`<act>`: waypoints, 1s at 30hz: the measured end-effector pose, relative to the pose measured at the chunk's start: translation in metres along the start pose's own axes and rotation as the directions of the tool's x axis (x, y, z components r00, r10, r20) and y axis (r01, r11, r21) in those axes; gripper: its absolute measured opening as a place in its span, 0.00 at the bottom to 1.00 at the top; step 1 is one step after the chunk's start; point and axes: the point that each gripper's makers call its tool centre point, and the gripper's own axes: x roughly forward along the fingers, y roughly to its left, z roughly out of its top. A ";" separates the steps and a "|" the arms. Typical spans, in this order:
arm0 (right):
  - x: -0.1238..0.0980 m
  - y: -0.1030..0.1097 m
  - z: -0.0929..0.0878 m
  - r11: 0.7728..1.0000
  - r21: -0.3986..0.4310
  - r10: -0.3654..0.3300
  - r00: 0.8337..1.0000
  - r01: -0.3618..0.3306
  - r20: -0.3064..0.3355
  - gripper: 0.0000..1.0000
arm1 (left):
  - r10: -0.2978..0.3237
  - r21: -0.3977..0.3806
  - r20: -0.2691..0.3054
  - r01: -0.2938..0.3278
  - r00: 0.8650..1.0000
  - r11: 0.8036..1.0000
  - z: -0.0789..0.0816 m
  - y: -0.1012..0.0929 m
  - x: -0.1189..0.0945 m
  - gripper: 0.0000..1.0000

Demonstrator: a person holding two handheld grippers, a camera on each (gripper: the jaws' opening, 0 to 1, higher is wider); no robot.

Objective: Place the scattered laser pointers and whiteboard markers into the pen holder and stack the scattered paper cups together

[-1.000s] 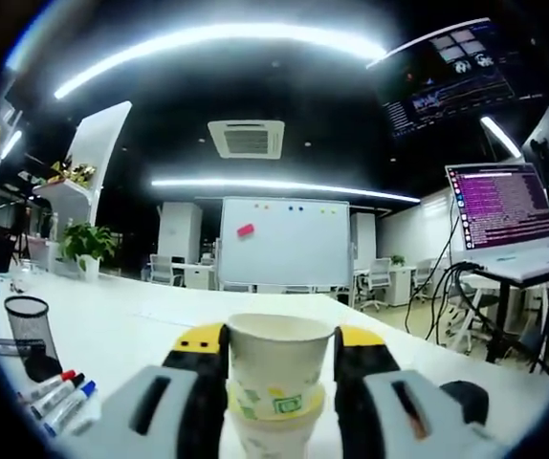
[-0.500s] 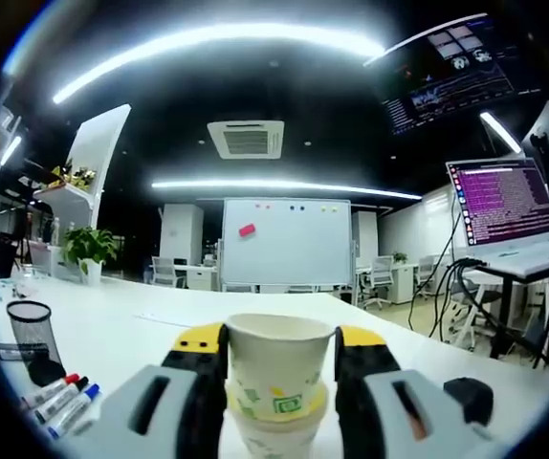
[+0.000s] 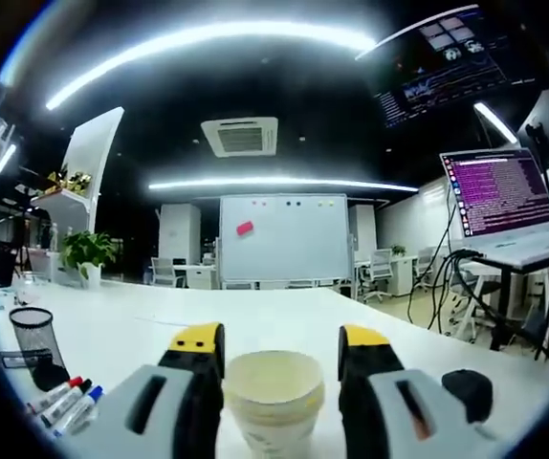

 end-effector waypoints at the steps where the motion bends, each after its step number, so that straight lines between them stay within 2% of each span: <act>1: 0.000 0.000 0.000 1.000 0.001 0.000 1.000 0.000 -0.001 0.48 | 0.001 -0.001 0.000 -0.001 1.000 1.000 0.000 0.000 0.000 0.58; 26: -0.005 0.002 0.001 1.000 -0.012 0.013 1.000 -0.013 -0.015 0.46 | 0.013 -0.010 0.017 -0.013 1.000 1.000 0.001 0.003 -0.002 0.58; 30: -0.007 0.009 0.006 0.998 -0.053 0.041 0.999 -0.040 0.005 0.42 | 0.017 -0.015 0.030 -0.016 0.999 1.000 0.005 0.004 -0.002 0.58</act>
